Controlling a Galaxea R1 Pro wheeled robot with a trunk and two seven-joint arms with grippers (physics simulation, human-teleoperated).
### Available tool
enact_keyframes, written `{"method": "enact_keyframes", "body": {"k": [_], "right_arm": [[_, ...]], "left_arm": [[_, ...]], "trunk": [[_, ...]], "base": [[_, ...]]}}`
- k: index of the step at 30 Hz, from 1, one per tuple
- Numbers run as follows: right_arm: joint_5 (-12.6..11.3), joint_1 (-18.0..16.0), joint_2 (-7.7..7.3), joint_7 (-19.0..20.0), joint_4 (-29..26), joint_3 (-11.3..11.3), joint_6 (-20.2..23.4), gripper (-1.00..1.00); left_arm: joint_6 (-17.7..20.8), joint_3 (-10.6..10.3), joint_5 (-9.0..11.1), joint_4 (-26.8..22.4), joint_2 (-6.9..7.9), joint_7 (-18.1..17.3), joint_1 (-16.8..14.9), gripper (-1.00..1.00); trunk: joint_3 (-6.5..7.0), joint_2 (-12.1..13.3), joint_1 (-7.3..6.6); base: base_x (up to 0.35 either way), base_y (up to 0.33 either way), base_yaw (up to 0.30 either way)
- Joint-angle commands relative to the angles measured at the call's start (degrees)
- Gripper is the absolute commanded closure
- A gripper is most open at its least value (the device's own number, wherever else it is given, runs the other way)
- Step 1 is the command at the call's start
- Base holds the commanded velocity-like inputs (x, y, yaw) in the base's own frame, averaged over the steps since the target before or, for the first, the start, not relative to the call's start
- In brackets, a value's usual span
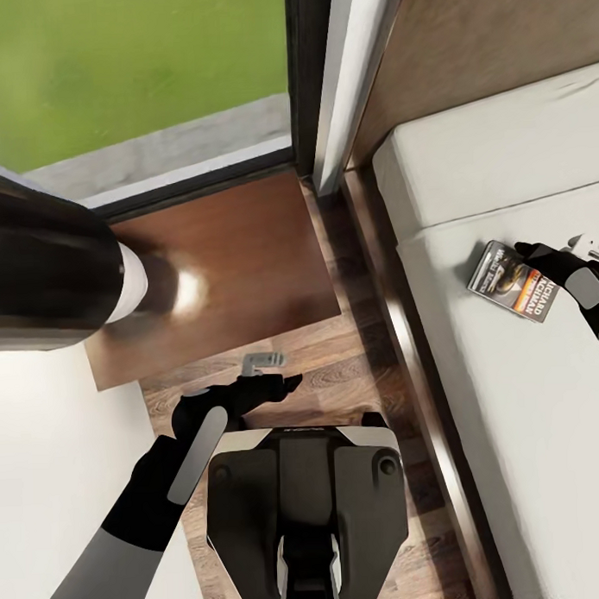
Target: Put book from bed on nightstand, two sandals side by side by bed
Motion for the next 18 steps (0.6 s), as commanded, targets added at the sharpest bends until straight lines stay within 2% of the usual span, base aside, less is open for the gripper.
{"method": "enact_keyframes", "body": {"k": [1,18], "right_arm": [[0.0,0.0,0.00,0.1,4.6,0.4,0.5,-1.00],[0.0,0.0,0.00,0.1,4.5,0.4,0.5,-1.00]], "left_arm": [[0.2,0.0,0.6,0.0,-0.03,0.5,0.0,-1.00],[0.2,0.0,0.6,0.0,-0.06,0.5,0.0,-1.00]], "trunk": [[-0.06,-0.1,0.04],[-0.06,-0.1,0.04]], "base": [[-0.135,0.000,0.000],[-0.133,0.000,0.000]]}}
